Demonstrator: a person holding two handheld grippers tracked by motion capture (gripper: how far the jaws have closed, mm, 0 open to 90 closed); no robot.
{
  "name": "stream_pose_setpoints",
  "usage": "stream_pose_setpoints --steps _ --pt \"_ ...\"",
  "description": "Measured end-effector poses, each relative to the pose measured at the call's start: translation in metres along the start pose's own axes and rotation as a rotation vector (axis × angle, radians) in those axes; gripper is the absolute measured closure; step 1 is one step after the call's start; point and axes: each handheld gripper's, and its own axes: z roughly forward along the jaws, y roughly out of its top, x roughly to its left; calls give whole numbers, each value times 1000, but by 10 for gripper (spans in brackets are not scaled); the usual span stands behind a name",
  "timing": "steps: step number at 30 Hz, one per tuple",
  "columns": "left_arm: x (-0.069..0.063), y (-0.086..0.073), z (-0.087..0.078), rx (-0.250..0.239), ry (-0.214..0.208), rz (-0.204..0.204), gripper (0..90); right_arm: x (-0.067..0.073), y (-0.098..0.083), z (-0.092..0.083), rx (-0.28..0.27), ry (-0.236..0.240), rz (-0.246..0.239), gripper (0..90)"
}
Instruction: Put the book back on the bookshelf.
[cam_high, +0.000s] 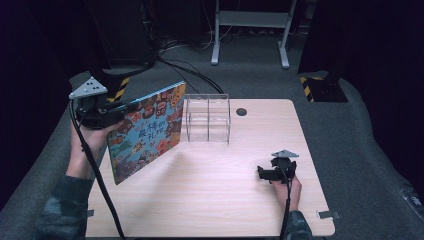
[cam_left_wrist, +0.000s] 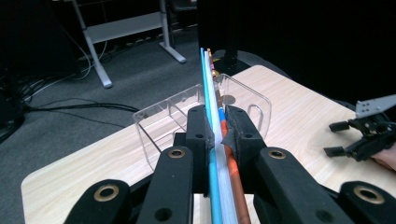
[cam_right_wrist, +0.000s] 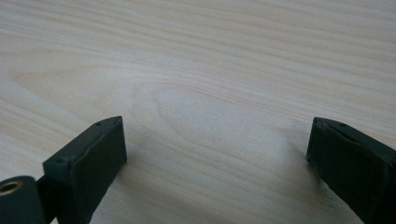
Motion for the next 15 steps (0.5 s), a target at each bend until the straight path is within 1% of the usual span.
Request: stream_pose_setpoints --steps 1,2,4,6,8,14,15 --pt "1 0 3 -6 10 -11 809 0 0 0 0 0 0 44" --pt "1 0 3 -6 10 -11 808 0 0 0 0 0 0 44" --pt "1 0 7 -4 27 -11 809 0 0 0 0 -1 0 44" --pt "2 0 10 -7 33 -19 809 0 0 0 -1 -1 0 45" --pt "3 -1 15 -9 51 -23 809 0 0 0 -1 -2 0 45" --pt "5 0 24 -11 63 -36 809 0 0 0 -1 -1 1 47" --pt "5 0 28 -17 71 -40 809 0 0 0 -2 -1 6 48"
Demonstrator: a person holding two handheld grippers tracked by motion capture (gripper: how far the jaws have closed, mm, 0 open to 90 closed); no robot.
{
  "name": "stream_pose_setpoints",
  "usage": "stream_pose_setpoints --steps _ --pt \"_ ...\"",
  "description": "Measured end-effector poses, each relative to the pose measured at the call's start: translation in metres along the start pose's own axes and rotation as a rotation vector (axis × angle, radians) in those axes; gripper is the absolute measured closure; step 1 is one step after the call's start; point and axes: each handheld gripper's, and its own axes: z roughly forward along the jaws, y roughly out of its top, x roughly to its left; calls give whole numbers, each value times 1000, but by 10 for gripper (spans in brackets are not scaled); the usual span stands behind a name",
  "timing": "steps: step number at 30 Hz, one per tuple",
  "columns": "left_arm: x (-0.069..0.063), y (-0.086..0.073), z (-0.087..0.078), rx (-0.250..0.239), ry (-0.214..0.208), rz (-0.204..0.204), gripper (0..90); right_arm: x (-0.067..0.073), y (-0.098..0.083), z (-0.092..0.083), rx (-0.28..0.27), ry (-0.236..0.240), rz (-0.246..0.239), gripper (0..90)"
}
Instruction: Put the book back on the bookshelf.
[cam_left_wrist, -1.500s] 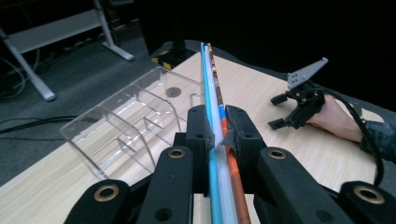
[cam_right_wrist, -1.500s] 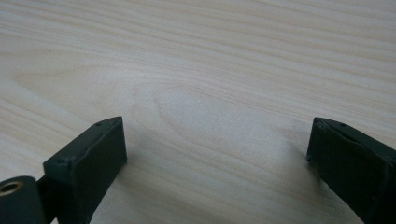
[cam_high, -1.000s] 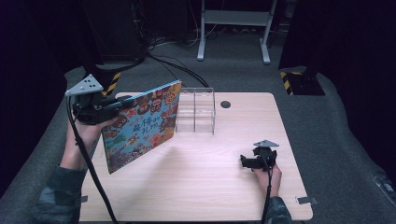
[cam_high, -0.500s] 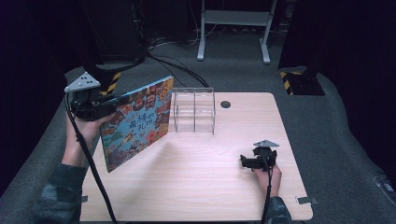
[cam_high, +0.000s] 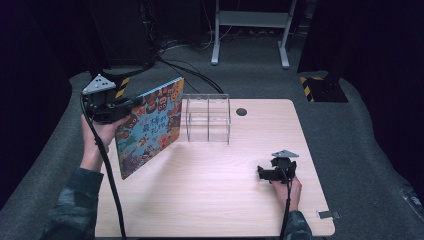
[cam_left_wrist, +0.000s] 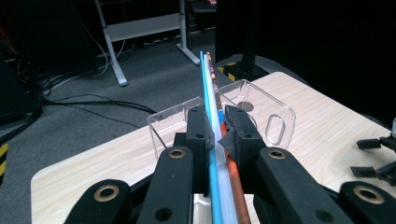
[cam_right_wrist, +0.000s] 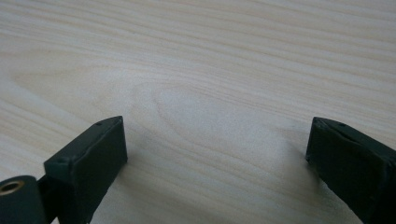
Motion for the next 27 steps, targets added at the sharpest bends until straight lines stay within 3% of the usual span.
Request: stream_pose_setpoints --steps 17,27 --pt "2 0 21 -47 43 -39 810 0 0 0 -4 -6 10 60" --pt "1 -8 35 -116 61 -57 810 0 0 0 -3 -6 4 65"
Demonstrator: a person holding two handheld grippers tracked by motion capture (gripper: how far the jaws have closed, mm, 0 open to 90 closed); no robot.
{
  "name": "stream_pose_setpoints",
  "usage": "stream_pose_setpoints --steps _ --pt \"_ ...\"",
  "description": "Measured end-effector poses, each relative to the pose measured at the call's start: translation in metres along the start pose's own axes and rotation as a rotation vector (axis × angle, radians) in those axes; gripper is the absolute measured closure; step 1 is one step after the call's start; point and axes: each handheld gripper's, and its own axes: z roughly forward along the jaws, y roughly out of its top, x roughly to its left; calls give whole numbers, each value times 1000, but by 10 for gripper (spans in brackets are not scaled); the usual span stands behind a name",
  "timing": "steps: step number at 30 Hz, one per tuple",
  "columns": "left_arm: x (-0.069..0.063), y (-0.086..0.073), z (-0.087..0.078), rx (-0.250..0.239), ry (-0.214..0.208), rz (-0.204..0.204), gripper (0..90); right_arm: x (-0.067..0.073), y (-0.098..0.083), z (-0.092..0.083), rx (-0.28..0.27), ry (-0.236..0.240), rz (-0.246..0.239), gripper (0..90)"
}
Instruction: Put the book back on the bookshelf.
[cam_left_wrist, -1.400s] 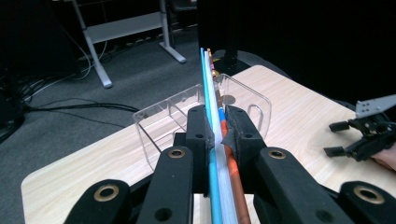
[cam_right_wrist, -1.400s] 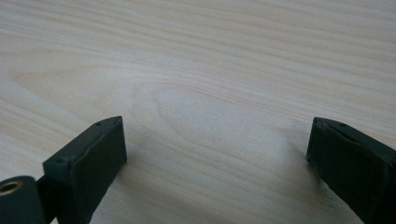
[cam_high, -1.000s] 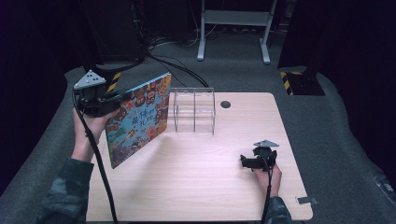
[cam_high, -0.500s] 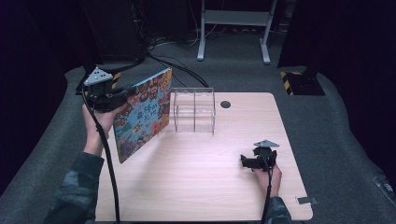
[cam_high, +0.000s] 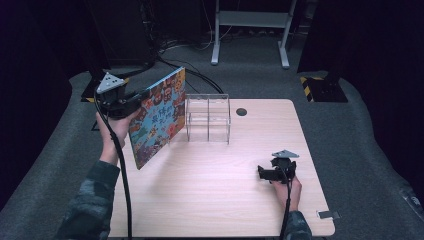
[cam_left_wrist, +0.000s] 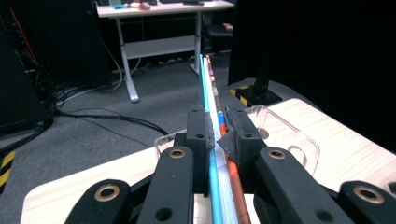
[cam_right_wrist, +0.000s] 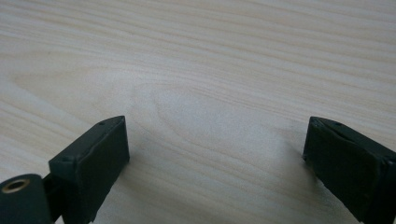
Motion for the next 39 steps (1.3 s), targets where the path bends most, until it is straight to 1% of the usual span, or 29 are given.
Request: stream_pose_setpoints --steps 4,8,9,11,14,15,17,24,27,30,31,35,36,39 --pt "0 -6 4 -31 14 -12 810 0 0 0 -2 -2 2 65" --pt "-2 -10 9 -37 28 -14 810 0 0 0 -1 1 -1 66" --pt "-2 -11 10 -36 31 -8 810 0 0 0 -1 1 0 66" --pt "-1 -16 14 -54 33 -26 810 0 0 0 0 1 1 66" --pt "-1 -19 16 -63 33 -33 810 1 0 0 -4 -6 7 66" --pt "0 -20 17 -67 32 -34 810 0 0 0 -3 -1 5 66" --pt "-1 -25 20 -75 42 -37 810 0 0 0 -3 -4 6 67" --pt "0 -35 24 -100 56 -56 810 0 0 0 -3 -1 6 70" --pt "-2 -42 25 -114 64 -57 810 0 0 0 -5 0 6 73" --pt "-3 -45 25 -125 68 -55 810 0 0 0 -8 1 7 75" --pt "-3 -47 25 -130 66 -56 810 1 0 0 -10 -6 9 76" --pt "-3 -55 27 -137 72 -66 809 0 0 0 -8 -7 6 76" --pt "-4 -57 27 -149 72 -70 809 0 0 0 -9 -7 6 76" --pt "-3 -59 25 -160 74 -76 809 0 0 0 -11 -6 6 78"
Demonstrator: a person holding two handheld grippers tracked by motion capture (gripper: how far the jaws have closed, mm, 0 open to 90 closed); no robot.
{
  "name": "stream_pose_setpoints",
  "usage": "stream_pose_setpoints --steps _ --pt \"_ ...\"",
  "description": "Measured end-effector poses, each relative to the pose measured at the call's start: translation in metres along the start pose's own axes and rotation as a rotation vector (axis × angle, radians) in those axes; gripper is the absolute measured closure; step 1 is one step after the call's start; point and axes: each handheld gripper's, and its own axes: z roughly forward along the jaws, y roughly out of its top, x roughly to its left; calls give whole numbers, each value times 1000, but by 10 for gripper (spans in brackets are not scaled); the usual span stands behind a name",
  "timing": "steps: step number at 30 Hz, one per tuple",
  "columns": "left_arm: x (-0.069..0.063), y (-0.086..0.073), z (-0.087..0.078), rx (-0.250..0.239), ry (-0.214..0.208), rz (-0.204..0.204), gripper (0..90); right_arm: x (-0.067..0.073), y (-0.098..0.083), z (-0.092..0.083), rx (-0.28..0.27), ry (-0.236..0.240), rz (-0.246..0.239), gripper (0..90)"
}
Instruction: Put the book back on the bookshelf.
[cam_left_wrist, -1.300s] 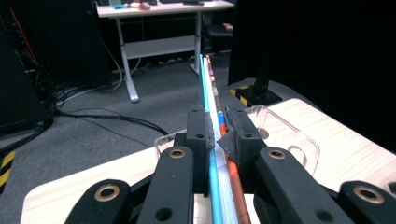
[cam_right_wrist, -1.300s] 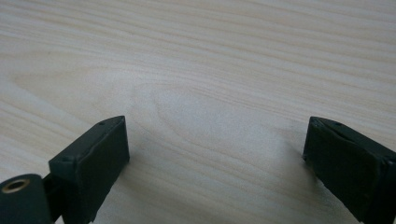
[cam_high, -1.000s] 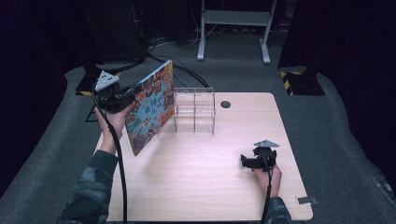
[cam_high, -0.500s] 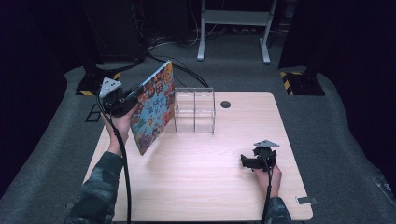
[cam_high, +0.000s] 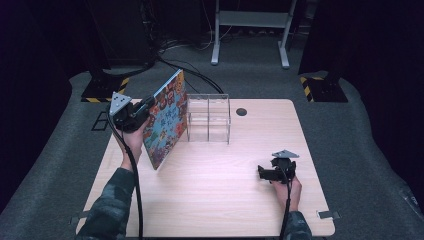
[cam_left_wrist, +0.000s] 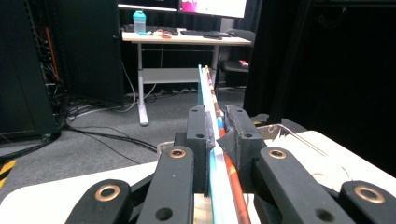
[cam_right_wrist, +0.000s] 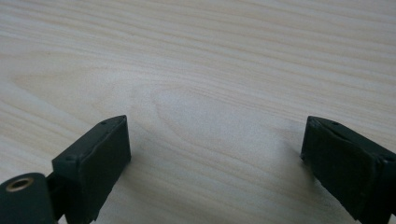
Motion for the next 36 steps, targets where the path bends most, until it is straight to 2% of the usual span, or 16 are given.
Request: stream_pose_setpoints --steps 6,9,13,20,25,26,27,28,31,33,36 --pt "1 -4 -3 -15 5 -7 809 0 0 0 0 0 0 78" --pt "7 -9 -5 -22 9 -35 809 0 0 0 2 4 -4 78" --pt "10 -11 -8 -24 8 -50 809 0 0 0 2 5 -4 79" --pt "9 -10 -9 -6 11 -41 807 0 0 -1 5 4 -4 81" --pt "10 -7 -12 39 7 -28 799 0 0 -1 5 4 -4 85" --pt "10 -4 -12 67 -12 -31 780 0 0 -1 5 4 -3 87" --pt "10 -4 -12 67 -12 -31 742 0 0 -1 5 5 -4 86" --pt "11 -1 -11 115 -19 -24 709 0 0 -1 5 5 -4 87" --pt "11 0 -10 145 -16 -18 685 0 0 -1 6 6 -4 87" --pt "13 -1 -7 205 -32 -14 652 0 0 -1 5 6 -4 89" --pt "14 -2 -6 238 -41 -13 668 0 0 -1 6 9 -5 90"
